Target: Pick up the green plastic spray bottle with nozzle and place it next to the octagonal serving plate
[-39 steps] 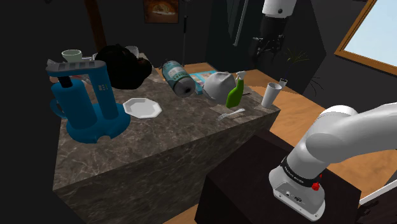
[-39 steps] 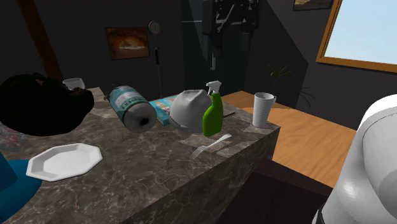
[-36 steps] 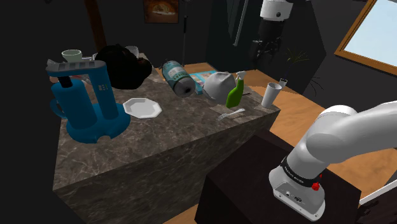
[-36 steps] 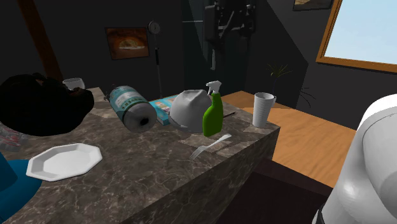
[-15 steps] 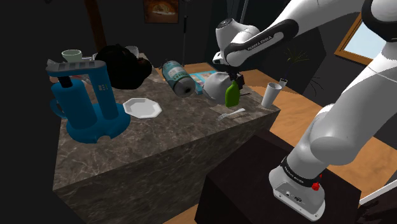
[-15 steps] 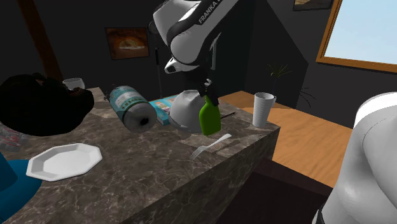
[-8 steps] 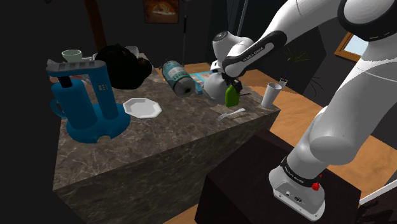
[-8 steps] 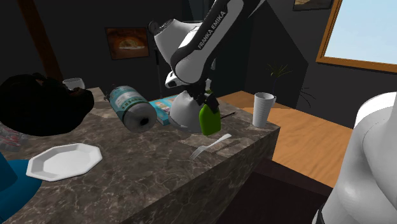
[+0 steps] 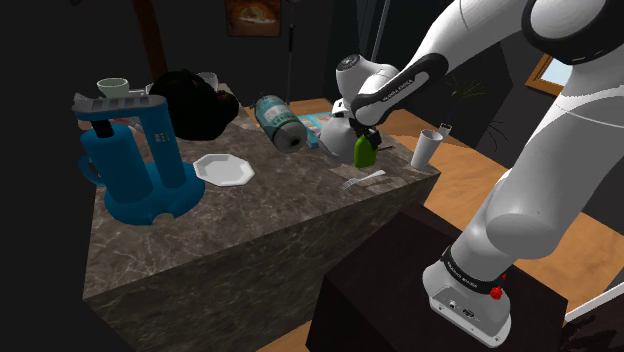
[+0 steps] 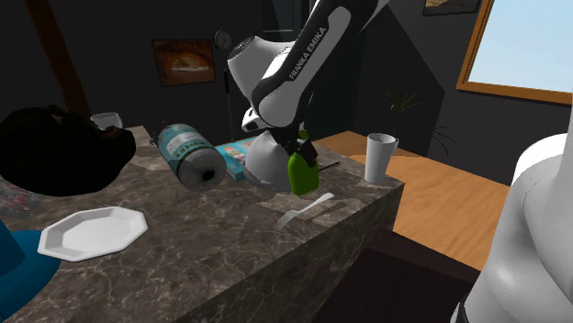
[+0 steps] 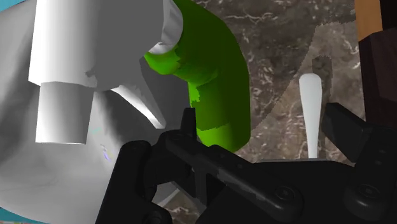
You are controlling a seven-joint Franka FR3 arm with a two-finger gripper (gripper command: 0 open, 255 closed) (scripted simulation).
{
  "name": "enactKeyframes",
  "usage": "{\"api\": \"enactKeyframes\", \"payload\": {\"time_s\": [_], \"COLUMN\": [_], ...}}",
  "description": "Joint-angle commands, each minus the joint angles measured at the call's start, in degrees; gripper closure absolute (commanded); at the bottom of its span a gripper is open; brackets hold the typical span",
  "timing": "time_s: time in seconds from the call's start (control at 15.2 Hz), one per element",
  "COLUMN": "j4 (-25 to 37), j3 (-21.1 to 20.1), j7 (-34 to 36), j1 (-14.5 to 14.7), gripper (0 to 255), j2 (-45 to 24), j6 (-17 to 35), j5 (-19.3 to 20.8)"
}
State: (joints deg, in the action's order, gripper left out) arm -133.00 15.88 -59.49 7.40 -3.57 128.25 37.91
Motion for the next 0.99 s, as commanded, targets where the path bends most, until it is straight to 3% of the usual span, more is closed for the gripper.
{"api": "enactKeyframes", "payload": {"time_s": [0.0, 0.07, 0.13, 0.66, 0.92], "j4": [-0.18, -0.18, -0.06, 0.37, 0.33], "j3": [0.07, 0.06, 0.05, 0.07, -0.09], "j7": [-0.01, -0.01, -0.05, 0.29, -1.14], "j1": [-0.07, -0.07, -0.07, -0.1, 0.06], "gripper": [0, 0, 255, 255, 255], "j2": [-0.11, -0.11, -0.2, -1.37, 1.59], "j6": [-0.08, -0.08, -0.12, 0.6, -2.11], "j5": [-0.03, -0.03, -0.08, -0.06, -0.57]}}
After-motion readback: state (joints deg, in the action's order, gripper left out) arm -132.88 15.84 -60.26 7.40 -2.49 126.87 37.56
